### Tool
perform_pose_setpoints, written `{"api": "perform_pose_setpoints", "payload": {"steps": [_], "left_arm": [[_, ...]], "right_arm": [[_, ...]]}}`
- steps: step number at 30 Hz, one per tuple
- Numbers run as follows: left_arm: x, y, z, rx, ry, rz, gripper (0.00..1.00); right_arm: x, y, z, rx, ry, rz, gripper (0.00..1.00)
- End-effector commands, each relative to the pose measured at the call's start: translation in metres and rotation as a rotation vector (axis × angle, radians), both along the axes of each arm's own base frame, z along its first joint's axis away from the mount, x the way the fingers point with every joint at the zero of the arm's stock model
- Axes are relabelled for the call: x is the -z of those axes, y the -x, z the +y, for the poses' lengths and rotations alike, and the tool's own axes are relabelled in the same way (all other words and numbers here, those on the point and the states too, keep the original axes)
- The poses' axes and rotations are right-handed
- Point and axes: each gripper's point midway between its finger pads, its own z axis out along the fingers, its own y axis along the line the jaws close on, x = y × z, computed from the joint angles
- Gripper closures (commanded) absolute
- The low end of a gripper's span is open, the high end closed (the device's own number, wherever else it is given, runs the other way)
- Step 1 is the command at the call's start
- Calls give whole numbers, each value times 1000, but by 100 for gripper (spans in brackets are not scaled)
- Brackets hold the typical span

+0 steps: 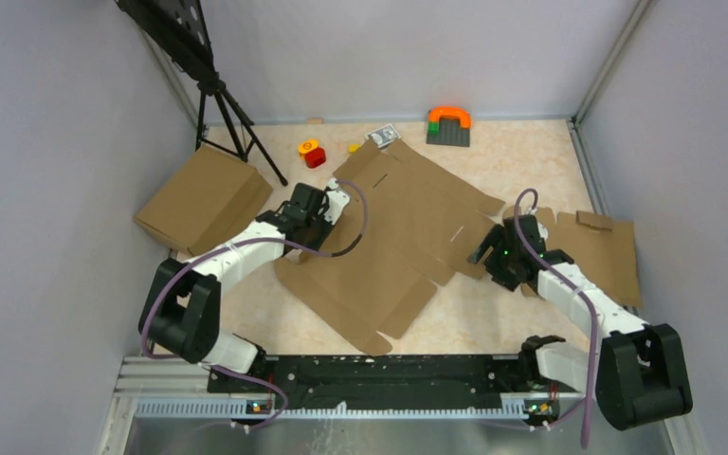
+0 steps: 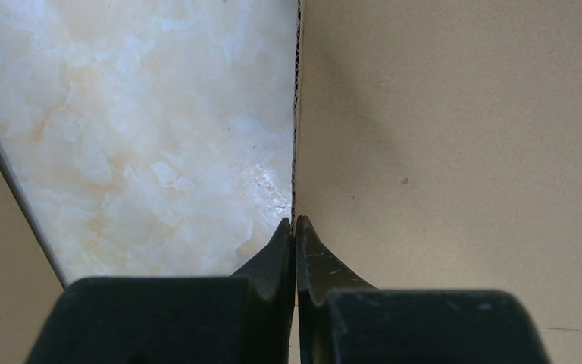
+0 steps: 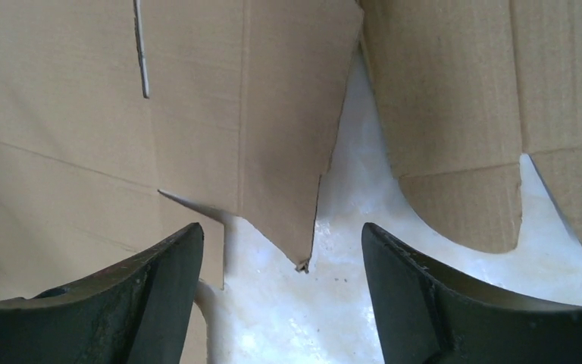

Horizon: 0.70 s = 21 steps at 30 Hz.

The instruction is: Fold the paper box

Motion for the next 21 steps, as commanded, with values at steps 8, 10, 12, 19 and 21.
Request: {"api": "perform_pose_setpoints", "payload": {"steps": [8, 10, 12, 19, 21], "left_arm": [[-15, -7, -10, 16, 49, -43, 100], [-17, -8, -9, 12, 48, -44, 100], [-19, -11, -8, -10, 46, -53, 100], [-45, -20, -28, -30, 216, -13, 100], [-62, -22, -35, -22, 343, -9, 100]], "right_arm": [[-28, -33, 28, -153, -78, -136, 72], [-29, -29, 33, -188, -97, -140, 84], [-31, -25, 35, -212, -109, -147, 99], [-36, 1, 56, -316, -229, -151, 100], [-39, 8, 57, -328, -239, -154, 100]]}}
